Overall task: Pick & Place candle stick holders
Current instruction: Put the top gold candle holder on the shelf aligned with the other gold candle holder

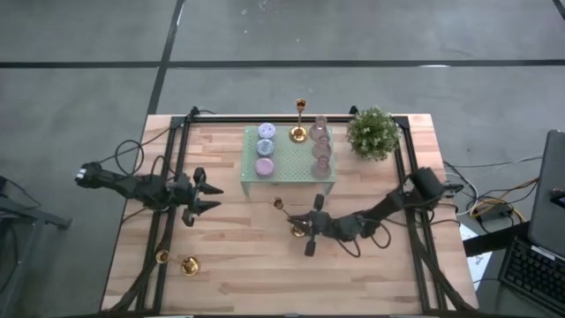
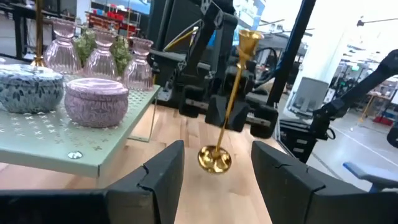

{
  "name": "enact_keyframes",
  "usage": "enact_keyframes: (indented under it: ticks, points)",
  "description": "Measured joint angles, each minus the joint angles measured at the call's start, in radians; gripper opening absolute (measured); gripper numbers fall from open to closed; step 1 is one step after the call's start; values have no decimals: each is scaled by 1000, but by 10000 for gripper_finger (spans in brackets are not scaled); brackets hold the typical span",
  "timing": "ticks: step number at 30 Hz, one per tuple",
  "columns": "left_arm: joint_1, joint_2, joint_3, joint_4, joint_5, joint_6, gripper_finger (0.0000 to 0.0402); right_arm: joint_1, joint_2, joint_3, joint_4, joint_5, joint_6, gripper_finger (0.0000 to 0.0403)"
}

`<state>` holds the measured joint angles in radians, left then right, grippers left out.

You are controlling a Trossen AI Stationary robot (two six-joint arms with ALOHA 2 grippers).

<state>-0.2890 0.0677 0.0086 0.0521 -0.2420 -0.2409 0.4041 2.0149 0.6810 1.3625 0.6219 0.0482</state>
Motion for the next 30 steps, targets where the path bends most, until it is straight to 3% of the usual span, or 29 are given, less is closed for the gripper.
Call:
enact_keyframes:
  ticks: [8,18,30]
  points:
    - [0,6,0,0,0,1,193,2,125,68,75,2,-16,13]
    - [0,9,-1,0,0,2,193,2,141,77,78,7,-35,14]
    - [0,9,-2,0,0,2,193,13,141,62,77,9,-21,92]
